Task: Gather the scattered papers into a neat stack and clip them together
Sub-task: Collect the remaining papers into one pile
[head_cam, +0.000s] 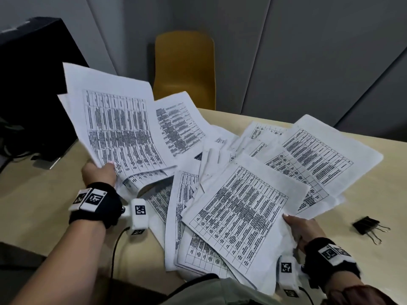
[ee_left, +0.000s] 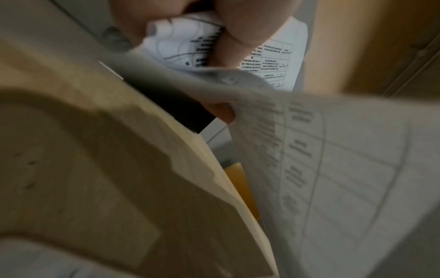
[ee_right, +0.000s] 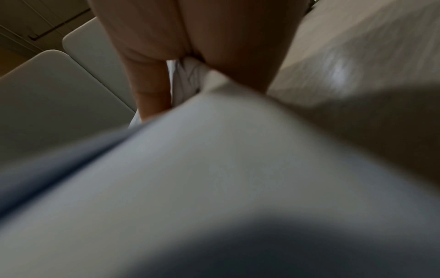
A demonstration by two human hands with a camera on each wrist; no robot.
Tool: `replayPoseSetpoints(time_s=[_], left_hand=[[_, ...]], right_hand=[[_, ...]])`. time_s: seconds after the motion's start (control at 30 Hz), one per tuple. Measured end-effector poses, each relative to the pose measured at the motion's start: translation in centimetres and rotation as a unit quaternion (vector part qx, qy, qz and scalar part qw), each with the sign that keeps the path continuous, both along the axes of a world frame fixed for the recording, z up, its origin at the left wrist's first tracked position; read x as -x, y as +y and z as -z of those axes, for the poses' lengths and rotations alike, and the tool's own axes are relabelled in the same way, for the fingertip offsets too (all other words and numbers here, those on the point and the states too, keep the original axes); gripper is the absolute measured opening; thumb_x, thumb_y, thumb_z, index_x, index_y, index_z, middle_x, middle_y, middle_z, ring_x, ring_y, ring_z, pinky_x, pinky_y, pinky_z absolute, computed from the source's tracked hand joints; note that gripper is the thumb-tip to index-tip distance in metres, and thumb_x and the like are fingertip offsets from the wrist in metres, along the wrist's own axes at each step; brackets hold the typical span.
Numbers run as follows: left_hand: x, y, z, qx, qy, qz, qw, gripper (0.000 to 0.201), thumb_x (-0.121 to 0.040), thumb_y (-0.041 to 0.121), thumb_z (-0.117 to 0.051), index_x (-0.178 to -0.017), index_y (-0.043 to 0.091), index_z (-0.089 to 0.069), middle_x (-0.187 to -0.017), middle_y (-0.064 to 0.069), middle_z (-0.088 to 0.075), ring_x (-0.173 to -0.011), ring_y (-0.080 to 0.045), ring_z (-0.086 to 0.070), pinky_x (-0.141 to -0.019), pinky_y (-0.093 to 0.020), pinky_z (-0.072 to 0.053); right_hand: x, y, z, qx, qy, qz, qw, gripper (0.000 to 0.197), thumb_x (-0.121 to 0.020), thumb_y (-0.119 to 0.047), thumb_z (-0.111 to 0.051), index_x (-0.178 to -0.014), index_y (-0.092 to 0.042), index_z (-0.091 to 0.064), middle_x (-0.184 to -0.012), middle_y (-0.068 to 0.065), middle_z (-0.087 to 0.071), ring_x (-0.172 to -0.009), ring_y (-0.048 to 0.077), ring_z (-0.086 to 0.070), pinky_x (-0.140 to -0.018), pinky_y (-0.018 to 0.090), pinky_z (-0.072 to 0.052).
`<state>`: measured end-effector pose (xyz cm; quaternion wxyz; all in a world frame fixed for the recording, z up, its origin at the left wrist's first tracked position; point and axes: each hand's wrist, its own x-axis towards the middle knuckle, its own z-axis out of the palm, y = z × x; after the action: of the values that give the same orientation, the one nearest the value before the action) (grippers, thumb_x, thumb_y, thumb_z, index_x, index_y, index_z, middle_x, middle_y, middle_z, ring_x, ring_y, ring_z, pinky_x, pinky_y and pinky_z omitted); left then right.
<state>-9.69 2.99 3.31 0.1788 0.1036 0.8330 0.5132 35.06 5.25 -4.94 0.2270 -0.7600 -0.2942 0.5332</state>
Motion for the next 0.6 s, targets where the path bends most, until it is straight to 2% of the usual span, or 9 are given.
replayPoseSetpoints(time_s=[0.07,0.17,0.3,0.37,0.5,0.6], left_hand=[[0.0,0.2,-1.1,-0.038,0.004,-0.020,0.999,0.027,-0.085,0.006,-0.055,-0.110,-0.005,-0.059,-0.106,-0.017,-0.064,-0.088,-0.026,-0.059,-0.074,-0.027,-0.040],[-0.7,0.7,-2.3,-0.084,-0.033,-0.044,0.995,0.029,-0.085,0.005,-0.055,-0.112,-0.004,-0.056,-0.097,-0.008,-0.055,-0.085,-0.021,-0.055,-0.073,-0.025,-0.040],[-2.4,1.6,-2.1,-0.116,-0.085,-0.053,0.988,0.033,-0.076,0.000,-0.058,-0.109,-0.002,-0.060,-0.096,-0.015,-0.062,-0.079,-0.021,-0.055,-0.073,-0.033,-0.048],[-4.1,1.5,-1.5,-0.118,-0.110,-0.031,0.986,0.033,-0.076,-0.004,-0.058,-0.110,-0.002,-0.060,-0.099,-0.018,-0.064,-0.082,-0.023,-0.057,-0.078,-0.035,-0.049],[-8.1,-0.1,1.5,-0.046,-0.148,0.062,0.986,0.024,-0.080,-0.002,-0.058,-0.102,0.005,-0.060,-0.098,-0.015,-0.064,-0.086,-0.028,-0.061,-0.084,-0.039,-0.051],[-10.8,-1.3,4.2,-0.004,-0.178,0.119,0.977,0.028,-0.079,-0.003,-0.056,-0.107,0.003,-0.057,-0.099,-0.014,-0.066,-0.083,-0.030,-0.062,-0.076,-0.037,-0.052]], right_hand=[[0.1,-0.1,-0.2,-0.009,-0.032,-0.015,0.999,0.061,-0.078,-0.018,-0.071,-0.033,-0.019,-0.030,-0.025,0.000,-0.026,-0.022,0.012,-0.020,-0.049,0.026,-0.016],[0.0,-0.1,-0.1,-0.018,-0.031,-0.008,0.999,0.056,-0.077,-0.018,-0.072,-0.038,-0.018,-0.032,-0.027,0.000,-0.027,-0.026,0.011,-0.023,-0.050,0.025,-0.019],[0.1,-0.2,-0.1,-0.016,-0.026,0.000,1.000,0.055,-0.076,-0.016,-0.072,-0.037,-0.018,-0.034,-0.029,-0.001,-0.030,-0.034,0.011,-0.027,-0.051,0.026,-0.019],[0.1,-0.2,-0.1,-0.017,-0.019,-0.003,1.000,0.047,-0.076,-0.015,-0.072,-0.044,-0.015,-0.037,-0.030,0.000,-0.031,-0.039,0.012,-0.028,-0.053,0.028,-0.020],[0.4,-0.4,-0.4,-0.023,-0.023,0.004,0.999,0.043,-0.069,-0.021,-0.076,-0.048,-0.013,-0.039,-0.029,0.001,-0.032,-0.030,0.011,-0.026,-0.050,0.025,-0.021],[0.5,-0.3,-0.6,-0.028,-0.033,0.000,0.999,0.047,-0.073,-0.020,-0.074,-0.046,-0.012,-0.037,-0.026,0.001,-0.031,-0.024,0.011,-0.025,-0.048,0.023,-0.020]])
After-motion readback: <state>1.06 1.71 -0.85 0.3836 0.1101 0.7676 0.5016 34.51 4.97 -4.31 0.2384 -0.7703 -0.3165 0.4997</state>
